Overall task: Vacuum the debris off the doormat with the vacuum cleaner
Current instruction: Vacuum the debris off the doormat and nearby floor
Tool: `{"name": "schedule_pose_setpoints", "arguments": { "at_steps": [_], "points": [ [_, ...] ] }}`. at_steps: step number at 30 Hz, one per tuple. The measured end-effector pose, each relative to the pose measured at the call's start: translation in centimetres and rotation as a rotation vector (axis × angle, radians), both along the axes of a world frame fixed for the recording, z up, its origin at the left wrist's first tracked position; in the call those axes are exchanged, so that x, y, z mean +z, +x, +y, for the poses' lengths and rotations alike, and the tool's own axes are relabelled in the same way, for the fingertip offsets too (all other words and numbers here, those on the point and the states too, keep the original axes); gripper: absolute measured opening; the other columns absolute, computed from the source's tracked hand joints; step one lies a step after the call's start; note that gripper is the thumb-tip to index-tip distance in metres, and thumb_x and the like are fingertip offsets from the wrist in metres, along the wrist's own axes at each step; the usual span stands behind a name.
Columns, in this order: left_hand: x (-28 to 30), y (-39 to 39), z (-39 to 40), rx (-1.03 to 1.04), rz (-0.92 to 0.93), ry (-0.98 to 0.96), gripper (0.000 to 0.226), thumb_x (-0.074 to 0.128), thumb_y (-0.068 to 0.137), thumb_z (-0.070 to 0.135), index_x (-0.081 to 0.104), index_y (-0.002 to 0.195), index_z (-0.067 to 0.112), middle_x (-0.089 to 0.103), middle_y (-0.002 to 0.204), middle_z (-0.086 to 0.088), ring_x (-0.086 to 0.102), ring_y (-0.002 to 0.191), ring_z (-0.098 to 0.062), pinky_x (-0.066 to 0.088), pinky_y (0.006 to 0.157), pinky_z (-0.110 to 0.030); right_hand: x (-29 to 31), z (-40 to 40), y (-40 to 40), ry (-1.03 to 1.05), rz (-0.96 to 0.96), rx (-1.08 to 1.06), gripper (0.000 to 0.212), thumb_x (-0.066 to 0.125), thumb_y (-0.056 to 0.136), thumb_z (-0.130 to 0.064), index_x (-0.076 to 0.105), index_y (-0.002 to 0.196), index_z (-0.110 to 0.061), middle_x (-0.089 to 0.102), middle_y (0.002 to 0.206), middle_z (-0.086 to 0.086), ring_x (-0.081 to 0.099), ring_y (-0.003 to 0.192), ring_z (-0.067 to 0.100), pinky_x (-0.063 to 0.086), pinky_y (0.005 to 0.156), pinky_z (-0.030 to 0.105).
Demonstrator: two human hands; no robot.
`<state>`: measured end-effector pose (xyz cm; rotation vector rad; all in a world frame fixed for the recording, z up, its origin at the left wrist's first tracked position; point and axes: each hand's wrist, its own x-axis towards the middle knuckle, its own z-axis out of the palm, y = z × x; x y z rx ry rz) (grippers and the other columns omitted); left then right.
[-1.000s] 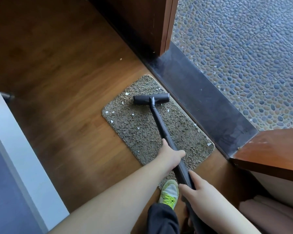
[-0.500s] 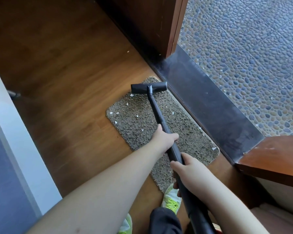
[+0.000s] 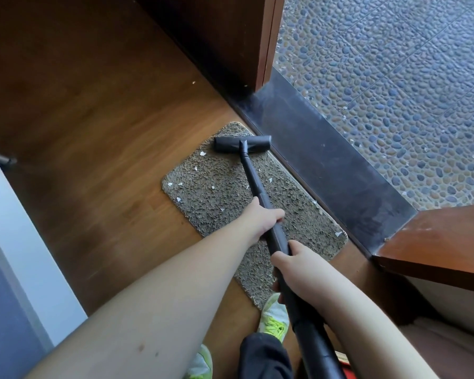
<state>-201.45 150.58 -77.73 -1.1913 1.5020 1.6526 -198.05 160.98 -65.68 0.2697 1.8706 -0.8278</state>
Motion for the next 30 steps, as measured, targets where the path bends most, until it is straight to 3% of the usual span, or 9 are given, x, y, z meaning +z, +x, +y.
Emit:
{"name": "schedule_pose_setpoints", "arguments": {
  "at_steps": [2, 5, 10, 12, 14, 18, 22, 26, 30],
  "points": [
    [0.0, 0.3, -0.3, 0.022, 0.019, 0.032, 0.071, 0.067, 0.075, 0.012, 0.035, 0.138, 0.013, 0.057, 0.113, -0.018, 0.063, 0.085, -0.032, 0.059, 0.071, -0.041, 0.2, -0.3, 0.4, 0.038, 0.027, 0.055, 0.017, 0.046, 0.089, -0.021, 0.049, 0.102, -0.010, 0.061, 0.085, 0.010, 0.070, 0.078, 0.033, 0.059, 0.074, 0.050],
    [0.1, 0.9, -0.7, 0.012, 0.019, 0.052, 0.054, 0.064, 0.081, 0.008, 0.040, 0.129, 0.013, 0.057, 0.103, -0.016, 0.063, 0.078, -0.031, 0.059, 0.070, -0.042, 0.3, -0.6, 1.0, 0.068, 0.035, 0.093, 0.021, 0.046, 0.088, -0.024, 0.047, 0.105, -0.011, 0.065, 0.093, 0.014, 0.069, 0.079, 0.033, 0.059, 0.075, 0.046],
    [0.3, 2.0, 0.0, 0.049, 0.003, 0.108, 0.067, 0.067, 0.065, 0.015, 0.039, 0.127, 0.018, 0.058, 0.115, -0.025, 0.064, 0.083, -0.036, 0.058, 0.080, -0.058, 0.9, -0.2, 1.9, 0.072, 0.026, 0.090, 0.015, 0.046, 0.090, -0.022, 0.045, 0.101, -0.011, 0.065, 0.087, 0.014, 0.062, 0.056, 0.024, 0.055, 0.057, 0.034],
    [0.2, 2.4, 0.4, 0.054, -0.006, 0.109, 0.086, 0.068, 0.060, 0.020, 0.034, 0.139, 0.022, 0.056, 0.124, -0.024, 0.066, 0.089, -0.038, 0.059, 0.078, -0.056, 1.4, 0.2, 2.3, 0.066, 0.026, 0.091, 0.012, 0.046, 0.090, -0.022, 0.045, 0.098, -0.012, 0.064, 0.083, 0.011, 0.061, 0.052, 0.023, 0.053, 0.052, 0.032],
    [0.3, 2.7, 0.8, 0.076, -0.017, 0.105, 0.101, 0.068, 0.056, 0.022, 0.027, 0.148, 0.032, 0.053, 0.129, -0.021, 0.067, 0.095, -0.039, 0.059, 0.076, -0.056, 2.0, 0.6, 2.5, 0.060, 0.035, 0.096, 0.007, 0.047, 0.090, -0.022, 0.045, 0.092, -0.015, 0.062, 0.079, 0.008, 0.061, 0.053, 0.021, 0.055, 0.057, 0.034],
    [0.8, 4.0, 1.8, 0.084, -0.026, 0.095, 0.111, 0.069, 0.055, 0.024, 0.018, 0.153, 0.038, 0.053, 0.128, -0.018, 0.067, 0.099, -0.041, 0.060, 0.077, -0.056, 3.3, 1.5, 3.2, 0.046, 0.014, 0.118, 0.006, 0.046, 0.091, -0.020, 0.041, 0.087, -0.021, 0.063, 0.071, 0.006, 0.057, 0.041, 0.010, 0.048, 0.049, 0.024],
    [1.0, 5.5, 2.5, 0.083, -0.032, 0.090, 0.110, 0.068, 0.056, 0.028, 0.017, 0.154, 0.038, 0.054, 0.129, -0.015, 0.068, 0.097, -0.038, 0.060, 0.077, -0.053, 4.0, 2.0, 4.0, 0.089, 0.007, 0.181, 0.010, 0.048, 0.089, -0.024, 0.046, 0.097, -0.018, 0.068, 0.087, 0.011, 0.063, 0.071, 0.024, 0.052, 0.069, 0.029],
    [0.9, 6.4, 2.9, 0.105, -0.034, 0.087, 0.112, 0.070, 0.055, 0.031, 0.017, 0.153, 0.041, 0.054, 0.131, -0.016, 0.068, 0.097, -0.038, 0.060, 0.077, -0.053, 4.0, 2.2, 4.5, 0.107, -0.008, 0.223, 0.014, 0.048, 0.090, -0.024, 0.047, 0.102, -0.018, 0.065, 0.097, 0.010, 0.065, 0.082, 0.021, 0.046, 0.066, 0.024],
    [0.7, 5.8, 2.4, 0.129, -0.017, 0.077, 0.110, 0.069, 0.058, 0.027, 0.015, 0.154, 0.036, 0.057, 0.125, -0.017, 0.067, 0.096, -0.039, 0.059, 0.080, -0.054, 3.5, 2.2, 4.2, 0.071, 0.008, 0.199, 0.013, 0.048, 0.089, -0.023, 0.045, 0.102, -0.023, 0.065, 0.085, 0.004, 0.062, 0.068, 0.016, 0.047, 0.063, 0.025]
  ]
}}
